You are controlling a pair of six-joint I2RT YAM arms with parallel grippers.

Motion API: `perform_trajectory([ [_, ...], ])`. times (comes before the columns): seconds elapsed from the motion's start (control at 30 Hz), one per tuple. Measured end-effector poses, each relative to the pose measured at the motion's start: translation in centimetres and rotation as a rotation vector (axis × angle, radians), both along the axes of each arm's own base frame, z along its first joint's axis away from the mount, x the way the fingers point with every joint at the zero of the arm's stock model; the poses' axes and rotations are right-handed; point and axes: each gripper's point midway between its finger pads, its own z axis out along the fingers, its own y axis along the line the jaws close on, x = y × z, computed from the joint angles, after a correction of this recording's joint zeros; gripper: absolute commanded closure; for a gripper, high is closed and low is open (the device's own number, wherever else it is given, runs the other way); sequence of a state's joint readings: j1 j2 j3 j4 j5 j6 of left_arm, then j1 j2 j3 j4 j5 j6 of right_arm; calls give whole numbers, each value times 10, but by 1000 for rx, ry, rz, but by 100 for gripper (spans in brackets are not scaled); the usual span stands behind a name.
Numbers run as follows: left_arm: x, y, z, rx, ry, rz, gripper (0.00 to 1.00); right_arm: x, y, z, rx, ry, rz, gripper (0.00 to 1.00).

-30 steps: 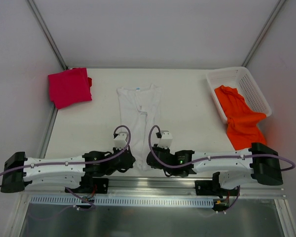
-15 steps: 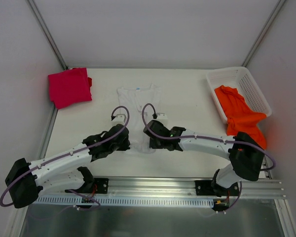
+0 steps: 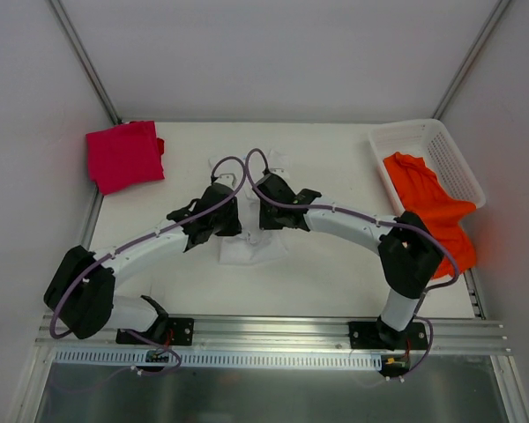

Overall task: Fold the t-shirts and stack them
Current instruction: Fold the tshirt

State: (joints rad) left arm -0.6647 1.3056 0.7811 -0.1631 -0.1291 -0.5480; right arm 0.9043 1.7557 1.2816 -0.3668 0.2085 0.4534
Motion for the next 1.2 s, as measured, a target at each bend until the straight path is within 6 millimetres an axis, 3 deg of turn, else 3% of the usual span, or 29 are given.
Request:
perform_trajectory([
  [0.17,29,-1,-3,-8,-1,21,100,20,7,-5,-21,0,8,100],
  [0.33,58,3,-5,-20,-10,64,100,49,-1,-11,-43,0,-25,99],
  [0.53,74,10,-15,-15,-1,92,100,73,-11,-12,-69,-8,-58,98],
  [0.63,76,11,-20,-11,10,95,100,79,-13,-13,-76,-9,-63,84],
  [0.67,77,13,-21,-11,13,98,100,81,-14,-12,-79,-9,-68,70],
  [0.73,78,13,-23,-10,15,99,94,84,-16,-13,-86,-12,-76,45],
  [0.8,81,14,-24,-8,18,99,76,85,-19,-14,-103,-14,-80,17],
  [0.83,82,15,-25,-5,19,99,63,84,-21,-15,-111,-12,-85,13],
  [0.87,84,18,-27,-1,19,102,34,84,-23,-15,-122,-14,-83,7],
  [0.93,86,22,-29,3,24,116,4,84,-27,-16,-139,-15,-91,6],
  [1.2,101,48,-32,53,4,184,1,87,-46,-17,-224,-39,-137,5],
])
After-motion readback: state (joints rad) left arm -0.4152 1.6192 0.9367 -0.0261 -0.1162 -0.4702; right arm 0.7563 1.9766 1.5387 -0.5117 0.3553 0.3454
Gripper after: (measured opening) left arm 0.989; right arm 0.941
